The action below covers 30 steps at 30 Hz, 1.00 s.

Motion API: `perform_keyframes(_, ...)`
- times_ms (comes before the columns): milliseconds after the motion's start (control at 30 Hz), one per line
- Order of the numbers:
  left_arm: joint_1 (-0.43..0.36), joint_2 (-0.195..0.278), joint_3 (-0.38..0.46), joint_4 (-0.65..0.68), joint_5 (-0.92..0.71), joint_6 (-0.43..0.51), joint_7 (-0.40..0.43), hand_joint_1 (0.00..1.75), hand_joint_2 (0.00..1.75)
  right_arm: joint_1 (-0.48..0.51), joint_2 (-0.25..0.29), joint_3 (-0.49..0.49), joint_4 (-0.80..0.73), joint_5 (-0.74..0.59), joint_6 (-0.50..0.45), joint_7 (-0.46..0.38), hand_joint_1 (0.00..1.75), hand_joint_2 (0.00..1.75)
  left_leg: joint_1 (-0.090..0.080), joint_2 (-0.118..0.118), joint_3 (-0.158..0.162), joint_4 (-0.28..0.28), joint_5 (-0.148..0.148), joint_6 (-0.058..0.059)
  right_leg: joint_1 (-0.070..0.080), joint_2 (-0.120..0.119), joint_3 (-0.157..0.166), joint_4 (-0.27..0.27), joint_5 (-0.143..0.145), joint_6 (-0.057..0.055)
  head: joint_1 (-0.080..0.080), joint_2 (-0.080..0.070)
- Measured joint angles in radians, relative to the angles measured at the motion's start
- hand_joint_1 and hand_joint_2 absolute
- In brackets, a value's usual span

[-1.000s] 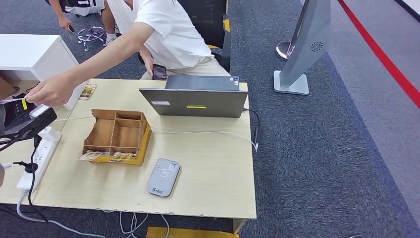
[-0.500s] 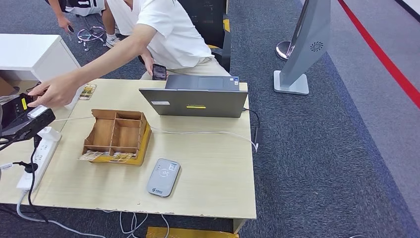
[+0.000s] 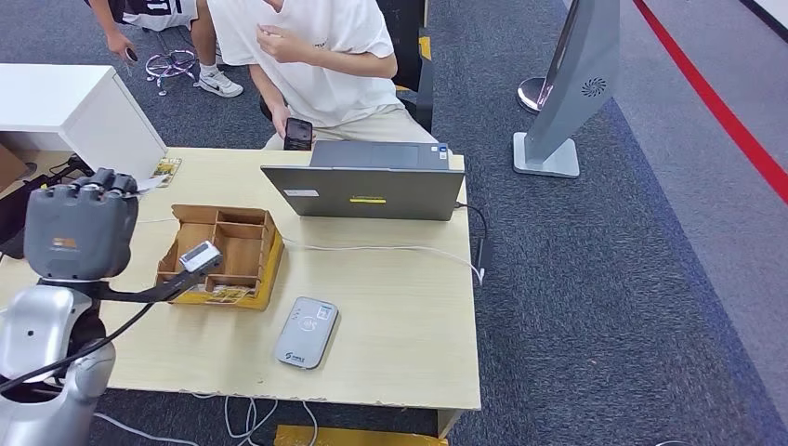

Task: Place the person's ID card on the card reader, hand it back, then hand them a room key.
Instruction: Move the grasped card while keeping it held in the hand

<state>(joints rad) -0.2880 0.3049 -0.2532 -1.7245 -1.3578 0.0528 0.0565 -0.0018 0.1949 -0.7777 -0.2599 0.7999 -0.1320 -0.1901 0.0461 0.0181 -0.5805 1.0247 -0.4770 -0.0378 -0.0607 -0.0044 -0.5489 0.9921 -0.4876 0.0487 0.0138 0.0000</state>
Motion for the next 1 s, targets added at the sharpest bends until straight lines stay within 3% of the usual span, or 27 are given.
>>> perform_keyframes(267,0.006,-0.11,-0.172,0.072,-0.036,0.008,0.0,1.75,1.75,-0.038,0.033,-0.012,0.013,-0.001,0.031,-0.023,0.0,1.75,0.0,0.0,0.0,0.0,0.0,0.0,0.0,0.0,0.0,0.0,0.0,0.0,0.0,0.0)
perform_keyframes(533,0.063,-0.181,-0.216,0.211,-0.017,-0.02,0.05,1.75,1.75,-0.041,0.038,-0.022,0.021,-0.006,0.031,-0.01,0.0,1.75,0.0,0.0,0.0,0.0,0.0,0.0,0.0,0.0,0.0,0.0,0.0,0.0,-0.001,0.0)
perform_keyframes(800,0.139,-0.206,-0.217,0.251,-0.024,-0.089,0.116,1.75,1.75,-0.034,0.039,-0.04,0.021,-0.014,0.031,0.001,0.0,1.75,0.0,0.0,-0.001,0.0,0.0,0.0,0.0,0.0,0.0,0.0,0.0,0.0,-0.001,0.0)
perform_keyframes(1000,0.157,-0.211,-0.236,0.251,-0.02,-0.112,0.113,1.75,1.75,-0.034,0.039,-0.044,0.021,-0.002,0.031,0.018,0.0,1.75,0.0,0.0,-0.001,0.0,0.0,0.0,0.0,0.0,0.0,0.0,0.0,0.0,-0.001,0.0)
